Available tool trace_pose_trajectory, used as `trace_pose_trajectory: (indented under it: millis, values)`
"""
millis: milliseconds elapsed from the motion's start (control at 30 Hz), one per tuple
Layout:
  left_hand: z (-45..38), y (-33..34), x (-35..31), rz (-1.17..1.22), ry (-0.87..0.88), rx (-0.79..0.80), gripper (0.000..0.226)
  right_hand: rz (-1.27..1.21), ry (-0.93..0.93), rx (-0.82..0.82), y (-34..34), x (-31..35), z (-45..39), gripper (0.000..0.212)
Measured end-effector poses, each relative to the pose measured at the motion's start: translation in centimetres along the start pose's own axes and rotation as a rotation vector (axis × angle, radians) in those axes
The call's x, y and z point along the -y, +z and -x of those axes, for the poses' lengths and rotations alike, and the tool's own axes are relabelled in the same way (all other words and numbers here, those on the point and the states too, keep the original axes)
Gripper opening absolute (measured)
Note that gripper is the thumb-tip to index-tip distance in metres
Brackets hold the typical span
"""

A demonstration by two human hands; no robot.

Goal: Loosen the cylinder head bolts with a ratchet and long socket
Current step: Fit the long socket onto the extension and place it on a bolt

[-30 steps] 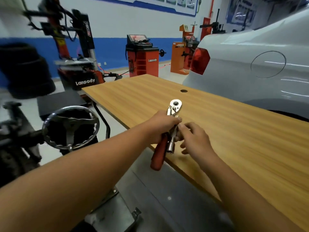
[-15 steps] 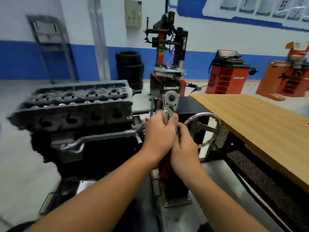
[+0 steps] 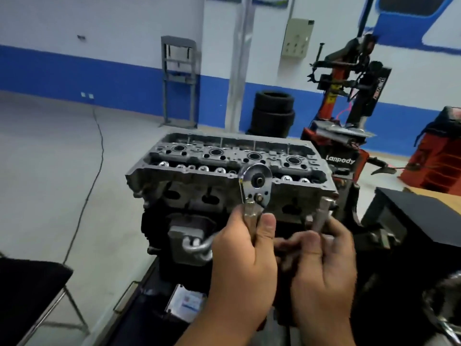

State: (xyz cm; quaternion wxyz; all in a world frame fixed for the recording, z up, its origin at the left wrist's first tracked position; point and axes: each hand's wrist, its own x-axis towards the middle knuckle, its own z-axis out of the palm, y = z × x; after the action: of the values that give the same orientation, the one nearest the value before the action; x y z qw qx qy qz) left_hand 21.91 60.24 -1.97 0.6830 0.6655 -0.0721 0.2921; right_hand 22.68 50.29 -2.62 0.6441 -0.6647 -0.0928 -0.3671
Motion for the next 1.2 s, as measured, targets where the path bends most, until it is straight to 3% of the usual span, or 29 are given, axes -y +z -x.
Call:
trace_pose_trajectory:
  millis: [100, 200, 333, 500, 667, 833, 1067, 1200]
  values:
    - [-0.4, -0.7, 0.9, -0.053, -0.018, 0.128, 0.047, -0.449, 0.128, -0.017, 0.4, 2.0, -2.7, 0.011]
    - [0.7, -0.4, 1.5, 0.014, -0.111, 0.246, 0.059, -0.716, 0.376, 0.046, 0.0, 3.4, -4.9, 0.037]
    - [2.6, 0.5, 1.1, 0.319, -0.392, 0.195, 0.044, -0.848, 0.545, -0.126, -0.2, 3.6, -4.4, 0.045]
    - [4.2, 0.9, 0.9, 0.331, -0.254, 0.34, 0.037, -0.992, 0.565, -0.402, -0.6, 3.7, -4.7, 0.024]
    - [5.2, 1.4, 1.2, 0.163, -0.208, 0.285, 0.055, -0.92, 0.482, -0.507, -2.2, 4.2, -4.7, 0.022]
    - [5.6, 1.8, 1.0, 0.154, -0.152, 0.245, 0.024, -0.794, 0.334, -0.526, -2.0, 4.6, -4.1, 0.024]
    - [4.6, 1.9, 0.6, -0.028, 0.03, 0.278, 0.025, -0.649, 0.249, -0.449, -2.6, 4.1, -4.5, 0.027]
    - [4.7, 2.3, 1.4, -0.184, 0.179, 0.206, 0.035, -0.56, 0.271, -0.44, -3.4, 4.0, -4.7, 0.025]
